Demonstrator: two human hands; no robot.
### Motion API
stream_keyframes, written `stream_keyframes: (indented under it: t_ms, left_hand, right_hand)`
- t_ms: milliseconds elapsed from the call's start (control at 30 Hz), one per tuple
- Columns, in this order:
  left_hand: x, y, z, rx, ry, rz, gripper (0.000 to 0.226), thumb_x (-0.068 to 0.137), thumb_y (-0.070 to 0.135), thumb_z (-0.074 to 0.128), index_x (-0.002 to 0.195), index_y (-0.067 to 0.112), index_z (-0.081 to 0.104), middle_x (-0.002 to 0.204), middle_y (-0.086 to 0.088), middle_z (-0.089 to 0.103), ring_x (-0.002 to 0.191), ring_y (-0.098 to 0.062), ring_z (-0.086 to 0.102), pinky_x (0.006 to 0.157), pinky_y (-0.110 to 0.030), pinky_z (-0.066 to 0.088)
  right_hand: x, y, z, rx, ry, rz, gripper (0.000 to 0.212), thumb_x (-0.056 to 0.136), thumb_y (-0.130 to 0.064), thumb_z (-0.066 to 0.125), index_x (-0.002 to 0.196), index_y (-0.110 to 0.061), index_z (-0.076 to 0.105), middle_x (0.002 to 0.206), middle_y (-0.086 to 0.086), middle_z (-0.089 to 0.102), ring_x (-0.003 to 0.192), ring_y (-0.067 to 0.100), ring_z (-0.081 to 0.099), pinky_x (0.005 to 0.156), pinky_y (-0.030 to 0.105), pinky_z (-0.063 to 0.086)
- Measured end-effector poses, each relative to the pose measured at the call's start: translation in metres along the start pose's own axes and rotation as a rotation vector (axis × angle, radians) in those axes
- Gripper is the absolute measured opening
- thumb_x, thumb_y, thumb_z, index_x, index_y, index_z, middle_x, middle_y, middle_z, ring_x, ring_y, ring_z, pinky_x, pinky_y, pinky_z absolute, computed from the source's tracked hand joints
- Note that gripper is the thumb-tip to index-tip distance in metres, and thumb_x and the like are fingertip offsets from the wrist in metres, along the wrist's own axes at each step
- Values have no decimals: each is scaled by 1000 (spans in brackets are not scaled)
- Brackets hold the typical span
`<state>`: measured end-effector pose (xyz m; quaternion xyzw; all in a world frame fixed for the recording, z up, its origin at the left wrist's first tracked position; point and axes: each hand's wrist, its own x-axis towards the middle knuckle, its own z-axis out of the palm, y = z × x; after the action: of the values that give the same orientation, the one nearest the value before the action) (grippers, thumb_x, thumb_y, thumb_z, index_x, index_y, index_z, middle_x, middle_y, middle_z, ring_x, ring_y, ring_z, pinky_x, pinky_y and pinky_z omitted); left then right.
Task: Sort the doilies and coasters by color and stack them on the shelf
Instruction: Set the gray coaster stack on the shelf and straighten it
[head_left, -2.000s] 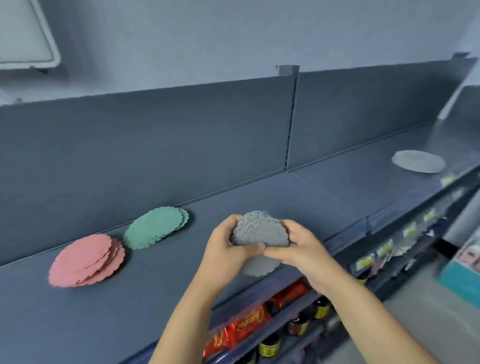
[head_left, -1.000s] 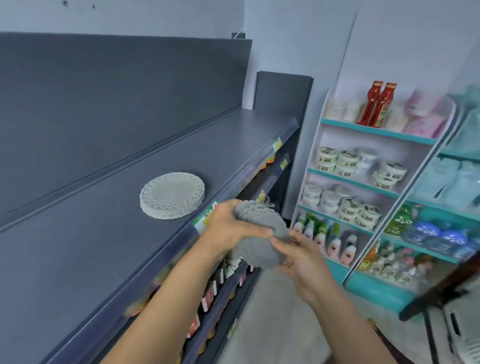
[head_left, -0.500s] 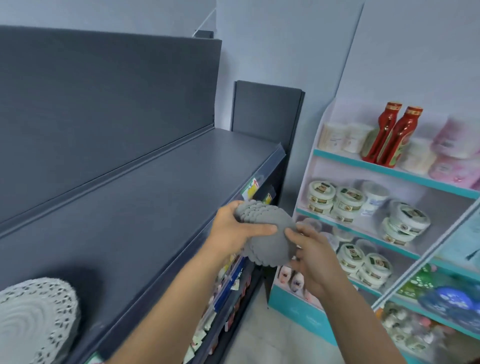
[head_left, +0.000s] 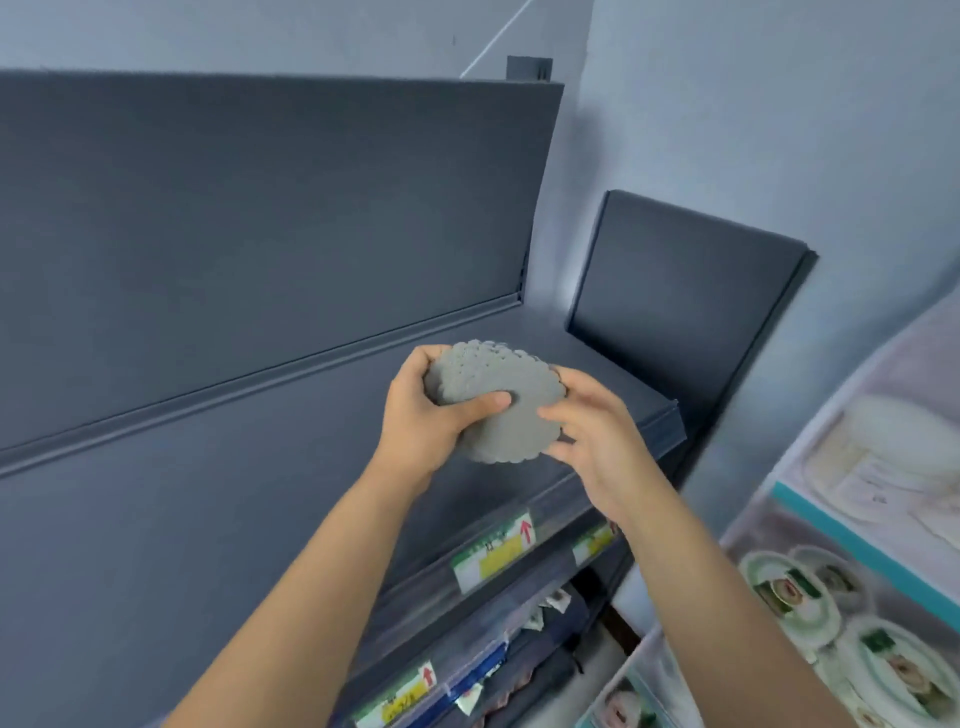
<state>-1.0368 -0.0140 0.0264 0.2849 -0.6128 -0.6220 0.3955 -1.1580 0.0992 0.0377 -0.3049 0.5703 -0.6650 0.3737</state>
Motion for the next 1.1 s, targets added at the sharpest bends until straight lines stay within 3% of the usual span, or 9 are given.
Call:
stream_keyframes:
  t_ms: [167, 300, 367, 533, 633, 767, 867, 1000, 1100]
  left_hand:
    - [58, -18, -23, 95, 1, 95, 52, 56, 23, 88, 96, 25, 55, 103, 1, 67, 99, -21, 65, 77, -40, 57]
    - [80, -35, -31, 290, 8, 162, 47, 64, 21, 87, 98, 23, 54, 91, 16, 62, 82, 5, 57, 71, -12, 45]
    - [85, -41, -35, 328, 38, 167, 43, 71, 18, 83, 102, 22, 54, 92, 19, 61, 81, 8, 54, 69, -7, 41]
    - [96, -46, -42, 252, 66, 144, 38, 81, 9, 73, 110, 22, 52, 97, 16, 62, 91, -2, 59, 79, -16, 47]
    - [105, -46, -40, 204, 80, 118, 38, 84, 9, 71, 115, 21, 54, 106, 8, 64, 99, -10, 61, 85, -24, 50]
    - [114, -49, -36, 269, 99, 135, 43, 85, 13, 70, 123, 20, 52, 116, 9, 63, 109, -8, 59, 92, -24, 47]
    - [113, -51, -43, 381, 52, 122, 60, 79, 17, 76, 130, 24, 45, 122, 18, 57, 116, -5, 54, 95, -24, 46]
    - [104, -46, -46, 474, 180, 236, 59, 77, 15, 78, 126, 28, 47, 119, 25, 57, 112, -1, 56, 90, -16, 46]
    - [105, -43, -46, 485, 141, 184, 63, 79, 12, 76, 131, 29, 44, 125, 25, 53, 118, 0, 53, 96, -21, 46]
  right_hand:
    - [69, 11, 7, -97, -101, -109, 42, 82, 13, 61, 111, -17, 62, 108, 0, 70, 97, 16, 67, 78, 34, 58]
    - [112, 25, 5, -268, -125, -200, 44, 78, 14, 64, 101, -23, 64, 104, -8, 70, 95, 11, 67, 80, 29, 56]
    - [132, 27, 9, -320, -157, -231, 45, 77, 14, 64, 103, -22, 62, 105, -8, 68, 95, 7, 66, 81, 22, 53]
    - [174, 24, 26, -424, -362, -232, 51, 79, 7, 63, 117, -26, 56, 118, -8, 59, 108, -1, 54, 91, 15, 44]
    - [187, 30, 33, -393, -394, -271, 50, 78, 3, 64, 114, -28, 50, 115, -14, 54, 105, -8, 51, 85, 6, 39]
    - [198, 50, 30, -331, -359, -338, 44, 73, -12, 64, 107, -33, 46, 113, -12, 55, 109, 4, 53, 91, 16, 42]
    - [203, 56, 30, -342, -372, -411, 45, 75, -12, 65, 108, -33, 45, 110, -18, 54, 109, 4, 52, 94, 17, 40]
    - [199, 60, 37, -395, -353, -641, 51, 80, -9, 65, 119, -30, 41, 118, -21, 48, 113, 9, 51, 97, 21, 41]
    - [202, 62, 36, -394, -357, -647, 57, 80, -13, 66, 130, -23, 39, 124, -14, 49, 117, 11, 50, 98, 25, 42]
